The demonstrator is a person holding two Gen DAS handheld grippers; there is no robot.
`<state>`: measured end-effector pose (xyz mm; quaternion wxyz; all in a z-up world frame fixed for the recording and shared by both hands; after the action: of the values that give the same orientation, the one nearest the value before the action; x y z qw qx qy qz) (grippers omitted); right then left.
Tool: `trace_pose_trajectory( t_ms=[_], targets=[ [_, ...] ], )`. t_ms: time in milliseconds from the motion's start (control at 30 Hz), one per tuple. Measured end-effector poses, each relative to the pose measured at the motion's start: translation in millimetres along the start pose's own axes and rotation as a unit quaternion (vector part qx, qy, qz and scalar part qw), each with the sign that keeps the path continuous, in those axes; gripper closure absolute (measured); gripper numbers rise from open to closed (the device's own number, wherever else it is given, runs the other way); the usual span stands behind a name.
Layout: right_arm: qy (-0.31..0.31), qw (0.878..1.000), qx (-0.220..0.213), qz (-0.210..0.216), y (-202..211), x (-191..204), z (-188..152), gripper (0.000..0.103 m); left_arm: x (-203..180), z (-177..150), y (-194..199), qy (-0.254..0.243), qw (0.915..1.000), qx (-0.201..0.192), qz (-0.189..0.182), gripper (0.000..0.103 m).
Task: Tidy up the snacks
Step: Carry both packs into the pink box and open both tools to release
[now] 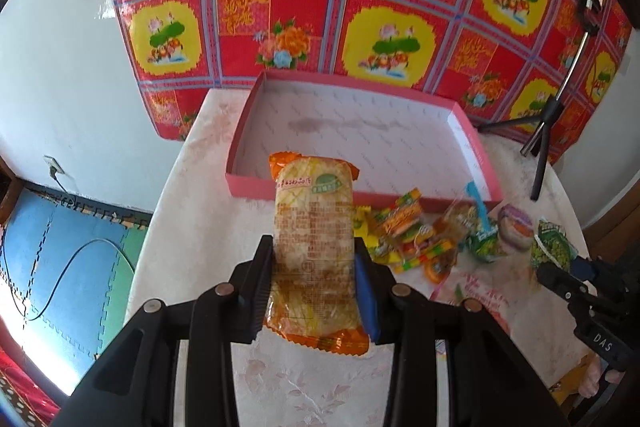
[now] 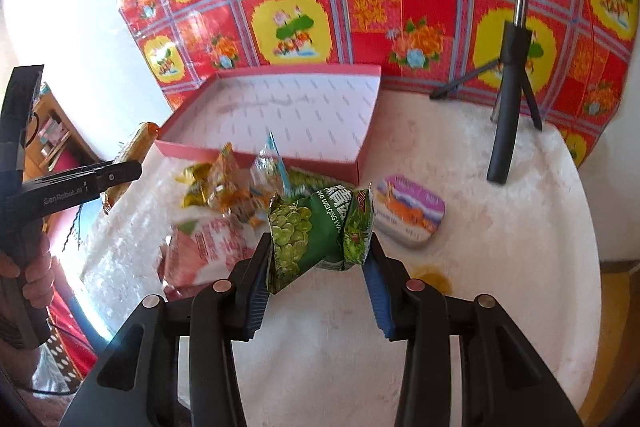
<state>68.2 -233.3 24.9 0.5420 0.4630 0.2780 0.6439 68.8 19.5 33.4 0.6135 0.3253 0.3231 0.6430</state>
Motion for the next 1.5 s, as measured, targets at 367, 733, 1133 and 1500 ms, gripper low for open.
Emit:
trace_pose_trajectory(
  t_ms=[367, 733, 1133, 1500],
  targets=[
    [-0.004, 1.0, -0.01, 0.005, -3, -1, 37, 0.059, 4, 32, -3, 0.014, 0.9999, 0.002, -0.005, 0.064],
    [0.002, 1.0, 0.003, 0.02, -40, 1, 80, 0.059, -7, 68, -25, -0.011, 0.9999, -0.004, -0.002, 0.064],
    [0.002, 1.0, 0.031, 0.002, -105, -14, 112, 0.059, -32, 87, -79, -0.045, 0.999, 0.005, -0.003, 0.064],
    [-0.01, 0.998, 0.053, -0.013, -158, -35, 126, 0.059, -36, 105, -130, -0.043, 0.9988, 0.025, 0.001, 0.064]
  ],
)
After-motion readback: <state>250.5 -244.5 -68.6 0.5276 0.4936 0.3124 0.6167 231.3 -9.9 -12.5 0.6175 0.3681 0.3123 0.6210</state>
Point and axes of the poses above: each gripper's, at about its wrist camera, not at the fingertips, and y roughly against the way its jaws point, x to its left, z to its top, the point moved 5 cm from there along -y, roughly the way its jaws point, and after that the axes turned 8 degrees about z, right-handed, at the moved point
